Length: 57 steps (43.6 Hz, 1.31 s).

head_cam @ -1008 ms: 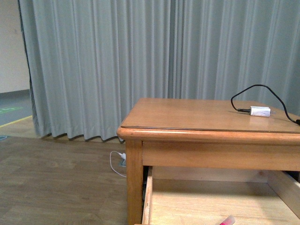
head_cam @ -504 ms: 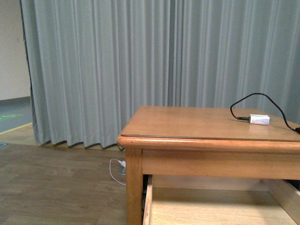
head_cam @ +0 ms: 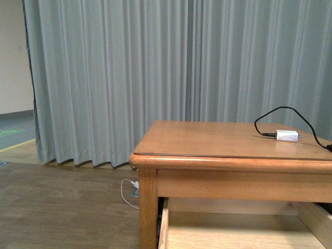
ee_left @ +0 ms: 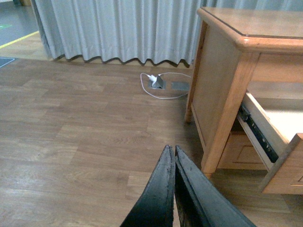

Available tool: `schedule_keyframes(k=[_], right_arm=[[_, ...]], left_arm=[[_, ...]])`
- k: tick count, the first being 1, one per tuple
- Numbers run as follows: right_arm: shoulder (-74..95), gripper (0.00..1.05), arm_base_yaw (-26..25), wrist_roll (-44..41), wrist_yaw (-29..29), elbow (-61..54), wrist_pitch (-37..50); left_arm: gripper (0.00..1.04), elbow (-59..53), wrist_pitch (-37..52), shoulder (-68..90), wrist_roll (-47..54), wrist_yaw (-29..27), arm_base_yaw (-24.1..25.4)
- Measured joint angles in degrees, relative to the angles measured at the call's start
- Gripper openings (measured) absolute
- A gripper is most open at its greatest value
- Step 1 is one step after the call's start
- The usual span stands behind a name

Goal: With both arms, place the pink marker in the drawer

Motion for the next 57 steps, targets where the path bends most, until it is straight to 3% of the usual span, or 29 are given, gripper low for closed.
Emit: schedule_keyframes(k=[21, 25, 28, 36, 42, 45, 53, 57], right_arm=[[-0.02, 0.96, 0.02, 0.00, 0.00, 0.02, 0.00], [-1.99, 0.96, 1.64, -3.23, 9.62, -3.76, 10.58], [-2.16, 0.96, 1.03, -5.35, 13.68, -5.35, 14.95], [7.76, 0.96, -4.79, -11.04, 8.55, -5.95, 8.37], [15.30, 0.96, -7.58, -13.66, 4.85, -6.03, 10.43], [21.68, 0.96, -8.90, -14.05, 2.97, -5.95, 14.53], [34.07, 0.96, -8.72, -14.10, 2.73, -4.72, 26.12], [40.96, 0.96, -8.46, -13.27, 2.45, -3.65, 36.57]], left_arm=[[0.04, -0.96, -1.44, -5.09, -0.02, 0.00, 0.00], [0.17, -0.96, -1.44, -5.11, -0.02, 0.00, 0.00], [0.28, -0.96, -1.44, -5.11, -0.02, -0.02, 0.00], [0.62, -0.96, -1.44, -5.11, -0.02, 0.00, 0.00], [0.81, -0.96, -1.44, -5.11, -0.02, 0.00, 0.00], [0.97, -0.96, -1.44, -5.11, -0.02, 0.00, 0.00], [0.99, -0.96, -1.44, -5.11, 0.02, 0.00, 0.00], [0.99, -0.96, -1.44, -5.11, 0.02, 0.00, 0.00]])
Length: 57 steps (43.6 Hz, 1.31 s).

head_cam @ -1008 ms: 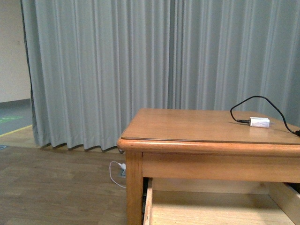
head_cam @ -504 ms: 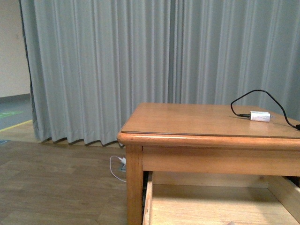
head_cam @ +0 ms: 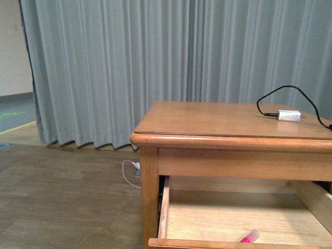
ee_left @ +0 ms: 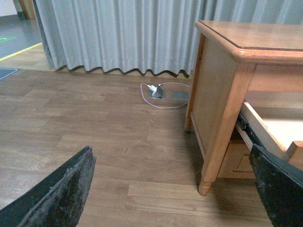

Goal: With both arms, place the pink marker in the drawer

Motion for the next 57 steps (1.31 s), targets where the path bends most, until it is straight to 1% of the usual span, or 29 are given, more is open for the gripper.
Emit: schedule_keyframes(k=[4, 5, 8, 13, 17, 24, 33, 51, 57], right_arm=[[6.78, 0.96, 0.15, 1.42, 0.81, 0.70, 9.84], [7.37, 0.96, 0.17, 1.53, 0.94, 0.83, 10.69], [11.98, 0.96, 0.26, 2.56, 1.84, 2.43, 17.62], [17.88, 0.96, 0.66, 3.39, 2.78, 6.64, 24.50], [22.14, 0.96, 1.03, 4.31, 3.28, 10.25, 27.04], [30.69, 0.96, 1.90, 5.75, 4.79, 18.27, 29.05], [36.37, 0.96, 2.21, 6.47, 5.14, 25.57, 30.47], [36.20, 0.96, 2.29, 7.19, 5.14, 25.66, 29.86], [27.65, 0.96, 1.55, 9.70, 4.50, 20.92, 23.98]], left_arm=[[0.99, 0.00, 0.00, 0.00, 0.00, 0.00, 0.00], [0.99, 0.00, 0.00, 0.00, 0.00, 0.00, 0.00], [0.99, 0.00, 0.00, 0.00, -0.02, 0.00, 0.00], [0.99, 0.00, 0.00, 0.00, -0.02, 0.00, 0.00], [0.99, 0.00, 0.00, 0.00, 0.00, 0.00, 0.00], [0.99, 0.00, 0.00, 0.00, 0.00, 0.00, 0.00], [0.99, 0.00, 0.00, 0.00, 0.00, 0.00, 0.00], [0.99, 0.00, 0.00, 0.00, 0.00, 0.00, 0.00], [0.99, 0.00, 0.00, 0.00, 0.00, 0.00, 0.00]])
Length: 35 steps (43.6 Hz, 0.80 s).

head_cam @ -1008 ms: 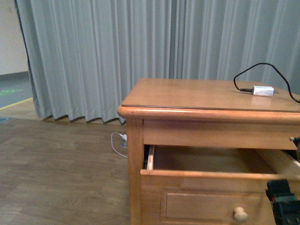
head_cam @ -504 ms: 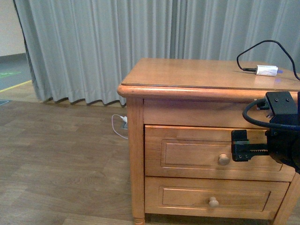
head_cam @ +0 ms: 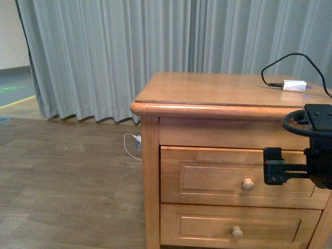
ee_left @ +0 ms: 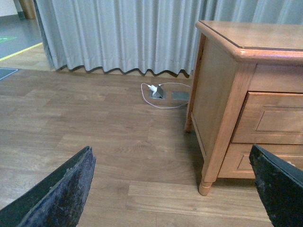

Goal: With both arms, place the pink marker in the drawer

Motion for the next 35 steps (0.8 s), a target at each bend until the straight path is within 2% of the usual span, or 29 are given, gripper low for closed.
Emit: schedule_keyframes(k=[8, 12, 21, 31, 32, 35], right_arm=[[-21.64, 0.96, -0.37, 0.90, -4.66, -8.55, -11.56], [-35.60, 0.96, -0.26, 0.66, -6.51, -11.43, -21.51], [-61.35, 0.96, -0.09, 0.46, -4.09, -13.25, -41.88], [-62.86, 0.96, 0.00, 0.48, -3.87, -13.60, -42.53], [-63.01, 0.95, 0.17, 0.35, -3.06, -14.27, -41.20], [-64.74, 0.85, 0.37, -0.72, -0.13, -19.23, -30.12]], left_arm=[[0.99, 0.00, 0.00, 0.00, 0.00, 0.00, 0.00], [0.99, 0.00, 0.00, 0.00, 0.00, 0.00, 0.00], [0.99, 0.00, 0.00, 0.00, 0.00, 0.00, 0.00], [0.99, 0.00, 0.00, 0.00, 0.00, 0.00, 0.00], [0.99, 0.00, 0.00, 0.00, 0.00, 0.00, 0.00], [0.99, 0.00, 0.00, 0.00, 0.00, 0.00, 0.00]])
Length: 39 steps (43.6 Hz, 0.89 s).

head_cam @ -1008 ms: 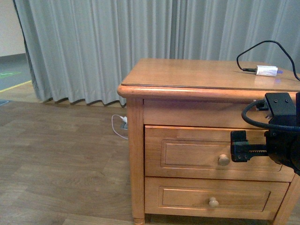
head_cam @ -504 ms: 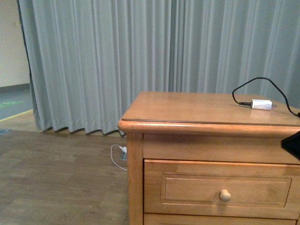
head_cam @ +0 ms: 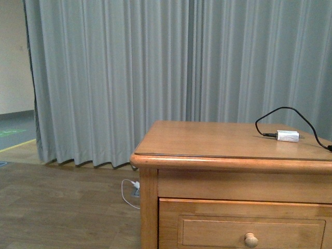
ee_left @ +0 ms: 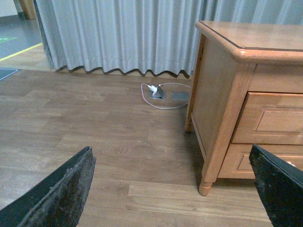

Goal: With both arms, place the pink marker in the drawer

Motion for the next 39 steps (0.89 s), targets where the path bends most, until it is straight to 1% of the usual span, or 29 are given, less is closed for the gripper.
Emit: schedule_keyframes(k=[2, 4, 5, 10, 19, 30, 39], right_arm=[[-1.60, 0.78, -0.24, -0.42, 0.00, -3.37, 6.40], [-3.08, 0.71, -1.79, -0.72, -2.47, -6.08, 10.69], [-4.04, 0.65, -2.80, -0.83, -3.21, -7.74, 12.55], [-6.54, 0.48, -4.22, -1.16, -3.26, -12.17, 14.60], [-12.68, 0.01, -4.31, -1.40, -3.54, -19.96, 15.72], [-19.12, 0.01, -4.31, -1.53, -3.56, -24.90, 14.40], [-22.95, 0.01, -4.31, -1.53, -3.56, -26.62, 12.41]], left_arm=[[0.99, 0.00, 0.00, 0.00, -0.02, 0.00, 0.00], [0.99, 0.00, 0.00, 0.00, -0.02, 0.00, 0.00], [0.99, 0.00, 0.00, 0.00, 0.00, 0.00, 0.00], [0.99, 0.00, 0.00, 0.00, 0.00, 0.00, 0.00], [0.99, 0.00, 0.00, 0.00, 0.00, 0.00, 0.00], [0.99, 0.00, 0.00, 0.00, 0.00, 0.00, 0.00], [0.99, 0.00, 0.00, 0.00, 0.00, 0.00, 0.00]])
